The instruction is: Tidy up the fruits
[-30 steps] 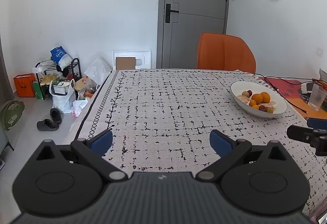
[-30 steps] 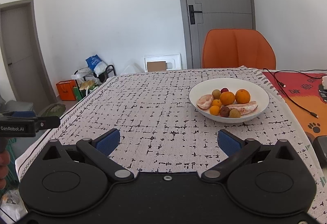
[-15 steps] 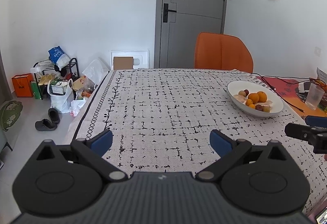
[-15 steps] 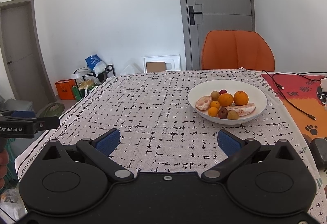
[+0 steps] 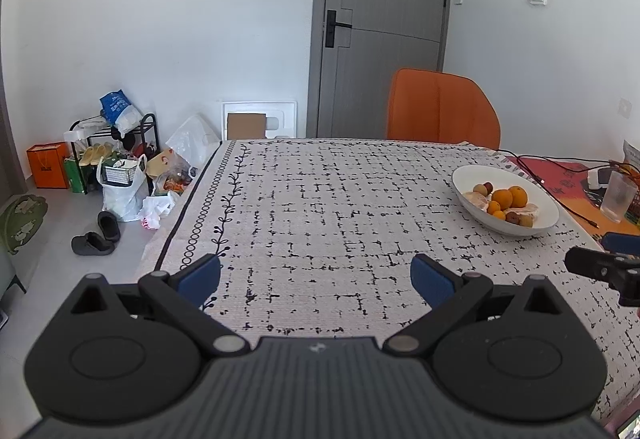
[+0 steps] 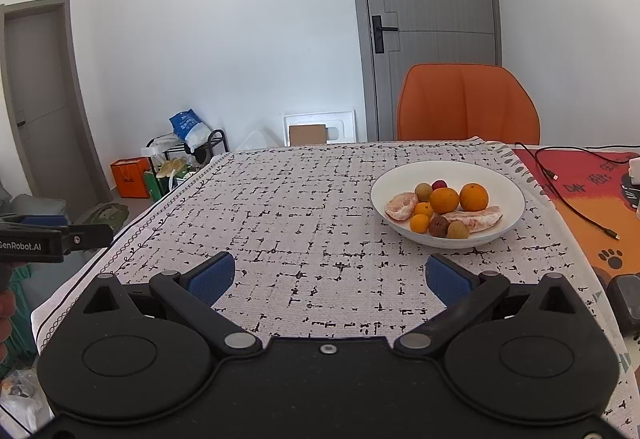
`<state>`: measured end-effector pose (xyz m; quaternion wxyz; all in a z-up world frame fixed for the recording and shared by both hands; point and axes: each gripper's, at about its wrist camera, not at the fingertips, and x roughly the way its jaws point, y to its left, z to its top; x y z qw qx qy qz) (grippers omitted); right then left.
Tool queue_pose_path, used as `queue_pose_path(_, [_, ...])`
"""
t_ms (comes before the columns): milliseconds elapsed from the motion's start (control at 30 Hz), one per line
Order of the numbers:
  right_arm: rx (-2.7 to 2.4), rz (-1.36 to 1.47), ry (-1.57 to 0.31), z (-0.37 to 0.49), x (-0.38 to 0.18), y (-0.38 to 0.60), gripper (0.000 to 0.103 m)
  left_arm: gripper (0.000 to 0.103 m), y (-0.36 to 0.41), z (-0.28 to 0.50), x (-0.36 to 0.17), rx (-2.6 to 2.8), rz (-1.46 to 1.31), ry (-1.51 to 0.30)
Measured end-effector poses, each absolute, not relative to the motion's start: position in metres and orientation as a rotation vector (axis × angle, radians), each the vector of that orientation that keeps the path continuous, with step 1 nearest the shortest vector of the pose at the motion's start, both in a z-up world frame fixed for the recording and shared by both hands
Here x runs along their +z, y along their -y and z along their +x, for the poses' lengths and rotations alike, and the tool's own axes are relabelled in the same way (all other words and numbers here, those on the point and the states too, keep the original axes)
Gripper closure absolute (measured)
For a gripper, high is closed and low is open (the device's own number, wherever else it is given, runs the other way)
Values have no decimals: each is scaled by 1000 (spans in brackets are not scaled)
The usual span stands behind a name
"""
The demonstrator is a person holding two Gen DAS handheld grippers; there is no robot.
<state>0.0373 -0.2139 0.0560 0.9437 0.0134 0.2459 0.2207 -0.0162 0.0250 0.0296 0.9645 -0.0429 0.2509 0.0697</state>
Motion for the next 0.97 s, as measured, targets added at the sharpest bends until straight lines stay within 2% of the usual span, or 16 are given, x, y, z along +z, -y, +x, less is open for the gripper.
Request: queue_pose_path(967, [445,14,-508,38,53,212,0,3,-24,-15,28,103,-89,-517])
